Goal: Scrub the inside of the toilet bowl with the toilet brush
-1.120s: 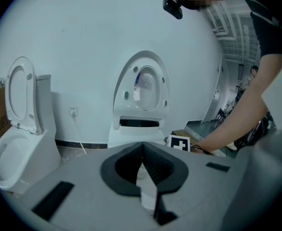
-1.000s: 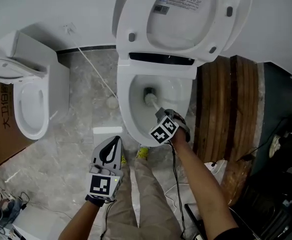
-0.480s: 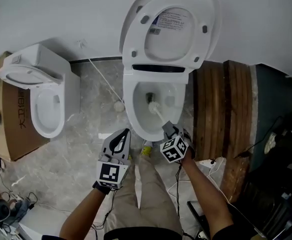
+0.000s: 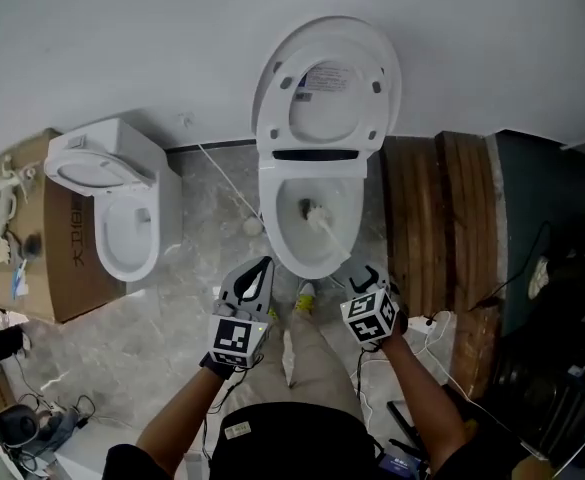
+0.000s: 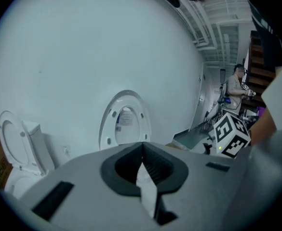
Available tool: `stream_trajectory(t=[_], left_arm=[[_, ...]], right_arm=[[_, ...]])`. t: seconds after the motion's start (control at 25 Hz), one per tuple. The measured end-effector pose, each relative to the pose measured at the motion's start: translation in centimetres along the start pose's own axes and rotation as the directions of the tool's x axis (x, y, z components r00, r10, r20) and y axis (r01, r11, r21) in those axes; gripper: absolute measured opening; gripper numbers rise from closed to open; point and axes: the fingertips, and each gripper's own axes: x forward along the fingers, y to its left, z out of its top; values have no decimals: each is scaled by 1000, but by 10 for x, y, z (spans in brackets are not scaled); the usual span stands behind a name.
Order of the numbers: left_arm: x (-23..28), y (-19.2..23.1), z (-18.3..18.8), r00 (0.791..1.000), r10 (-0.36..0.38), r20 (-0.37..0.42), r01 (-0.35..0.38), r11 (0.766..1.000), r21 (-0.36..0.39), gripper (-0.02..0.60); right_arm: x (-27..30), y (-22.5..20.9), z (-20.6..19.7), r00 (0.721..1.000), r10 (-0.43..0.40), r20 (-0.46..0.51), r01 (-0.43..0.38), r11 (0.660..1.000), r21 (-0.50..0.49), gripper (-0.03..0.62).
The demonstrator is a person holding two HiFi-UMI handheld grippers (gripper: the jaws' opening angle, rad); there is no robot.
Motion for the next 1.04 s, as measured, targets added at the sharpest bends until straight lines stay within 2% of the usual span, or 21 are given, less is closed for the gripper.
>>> stream_trajectory(t=[0.44,0.6,1.04], left_arm=[[-38,-8,64,997,-4,81,1,999,36,9],[-49,-12,78,994,-13,109,8,999,47,9],[-66,-12,103,988,-17,153,7,997,70,9]], right_arm=[[-97,-1,15,999,-32,31,29,997,72,149],[-120,-8,19,999,-30,30,27,994,101,149],[-173,-25,31,992,-95,81,81,983,163,149]])
